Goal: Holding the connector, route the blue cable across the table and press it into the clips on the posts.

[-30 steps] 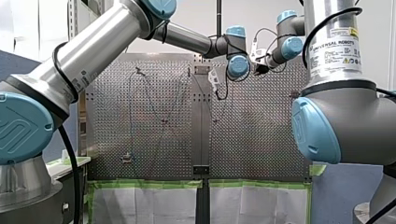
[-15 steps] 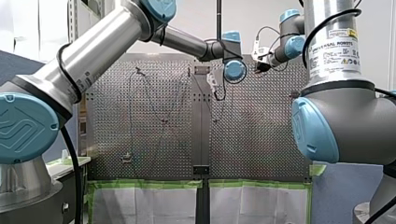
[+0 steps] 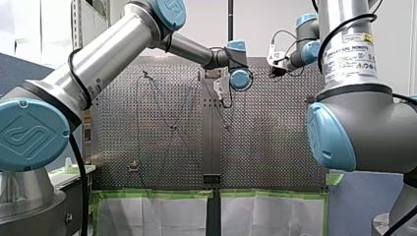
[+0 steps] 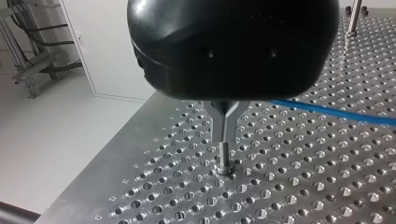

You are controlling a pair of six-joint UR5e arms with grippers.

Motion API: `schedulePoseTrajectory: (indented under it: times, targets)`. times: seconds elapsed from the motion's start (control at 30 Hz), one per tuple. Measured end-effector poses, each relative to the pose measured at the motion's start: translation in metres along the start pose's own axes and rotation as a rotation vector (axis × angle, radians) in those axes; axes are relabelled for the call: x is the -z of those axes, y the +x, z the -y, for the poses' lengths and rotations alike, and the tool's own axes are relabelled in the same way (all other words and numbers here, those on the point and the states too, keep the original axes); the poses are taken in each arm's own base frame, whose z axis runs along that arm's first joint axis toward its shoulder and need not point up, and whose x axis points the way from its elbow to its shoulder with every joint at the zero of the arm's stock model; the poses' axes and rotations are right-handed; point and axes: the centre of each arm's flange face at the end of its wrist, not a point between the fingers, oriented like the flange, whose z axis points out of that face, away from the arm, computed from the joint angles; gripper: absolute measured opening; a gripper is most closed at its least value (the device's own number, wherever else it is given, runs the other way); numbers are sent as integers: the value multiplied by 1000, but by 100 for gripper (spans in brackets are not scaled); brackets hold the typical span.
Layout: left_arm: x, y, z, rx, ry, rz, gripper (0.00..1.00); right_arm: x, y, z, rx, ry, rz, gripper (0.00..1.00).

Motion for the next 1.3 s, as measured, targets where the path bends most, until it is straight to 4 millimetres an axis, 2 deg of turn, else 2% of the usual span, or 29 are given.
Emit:
schedulePoseTrajectory:
  times: [0.2,0.27,0.3,0.33,0.37,0.5,0.53,0.57,1.1,1.3]
  targets:
    - [0,0,1,-4,12,-9,2,-3,-2,-6,-1,0,1,0]
    - [2,1,2,-5,18,-16,22,-3,-2,-8,0,-1,1,0]
    - [3,1,3,-4,22,-19,22,-3,-2,-8,0,-2,1,0]
    - [4,2,4,-2,29,-24,42,-3,-2,-9,1,-3,1,0]
    - [5,2,5,-1,34,-28,50,-3,-2,-9,1,-3,1,0]
    - [7,3,8,4,53,-40,50,-3,-2,-10,3,-4,1,0]
    - [8,3,8,4,55,-41,62,-3,-2,-10,3,-4,1,0]
    - [8,3,9,5,56,-42,100,-3,-2,-10,3,-4,1,0]
    - [22,10,6,-13,35,-131,100,-3,-3,-8,3,9,6,0]
    - [38,12,10,-9,20,-173,100,-3,-4,-7,3,12,7,0]
